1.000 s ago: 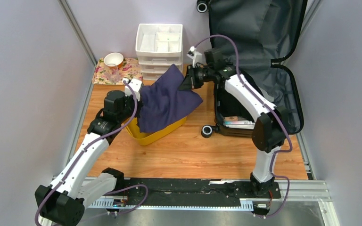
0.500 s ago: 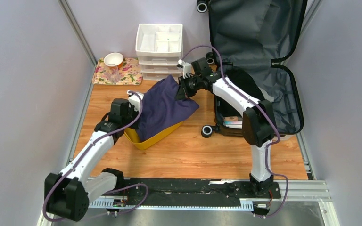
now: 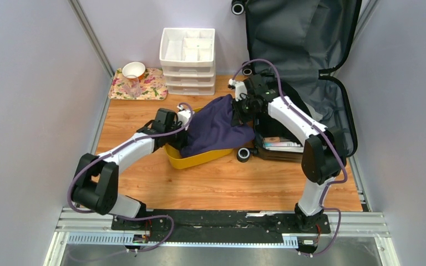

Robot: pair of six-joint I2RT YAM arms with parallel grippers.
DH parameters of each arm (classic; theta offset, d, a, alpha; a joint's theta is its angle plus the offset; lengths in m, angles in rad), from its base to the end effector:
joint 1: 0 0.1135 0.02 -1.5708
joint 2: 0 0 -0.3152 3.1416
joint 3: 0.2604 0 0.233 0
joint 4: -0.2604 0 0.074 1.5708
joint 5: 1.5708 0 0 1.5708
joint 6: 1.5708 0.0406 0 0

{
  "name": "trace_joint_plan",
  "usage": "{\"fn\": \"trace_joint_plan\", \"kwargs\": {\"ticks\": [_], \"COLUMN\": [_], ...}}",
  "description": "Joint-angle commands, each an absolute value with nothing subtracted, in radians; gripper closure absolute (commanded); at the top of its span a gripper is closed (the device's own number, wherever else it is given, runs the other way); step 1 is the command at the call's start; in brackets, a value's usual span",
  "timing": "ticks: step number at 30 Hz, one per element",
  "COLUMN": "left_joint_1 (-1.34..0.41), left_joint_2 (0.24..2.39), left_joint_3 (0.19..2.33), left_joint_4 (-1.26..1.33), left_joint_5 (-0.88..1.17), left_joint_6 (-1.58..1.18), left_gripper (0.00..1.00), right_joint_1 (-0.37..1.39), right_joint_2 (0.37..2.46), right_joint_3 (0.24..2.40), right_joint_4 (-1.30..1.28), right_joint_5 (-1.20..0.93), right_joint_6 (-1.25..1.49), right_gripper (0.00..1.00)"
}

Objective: Open, take out, and arrange the luggage

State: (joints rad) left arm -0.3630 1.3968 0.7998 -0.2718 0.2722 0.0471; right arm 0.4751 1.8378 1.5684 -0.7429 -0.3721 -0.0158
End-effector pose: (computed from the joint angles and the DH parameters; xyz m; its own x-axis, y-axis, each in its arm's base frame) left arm 0.2377 -0.1020 0.2606 -0.6893 0.3103 -0.6547 0.5374 0.8251 -0.1747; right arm 0.3449 0.1940 0.3206 -0.7446 -0.3996 -0.5347 -0.6093 0.7341 0.2999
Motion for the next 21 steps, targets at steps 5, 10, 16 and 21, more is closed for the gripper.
{"fn": "trace_joint_plan", "kwargs": {"ticks": [5,10,16,21], "left_joint_1": [-0.402,-0.397,-0.322,-0.236], "left_joint_2": [1.477,1.457,1.404,1.362], "left_joint_3": [0.939,0.962,1.020,1.141], "left_joint_4": [-0.238,-0.296,-0.385,-0.474], "left_joint_5": [0.345,0.365,0.491,0.538], "left_joint_6": [0.054,0.098,0.069,0.078], "left_gripper": [1.00,0.80,0.29,0.21], "right_joint_1": [0.426,0.439,0.391,0.252], "right_joint_2": [1.779,1.756,1.689,1.635], "right_joint_3": [1.548,1.618,1.672,1.730], "right_joint_4": [-0.911,-0.939,-0.995,-0.999], "right_joint_5": [-0.298,-0.356,-0.370,-0.411], "right_joint_6": [-0.081,-0.091,-0.083,-0.090], "right_gripper": [1.00,0.67,0.26,0.18]}}
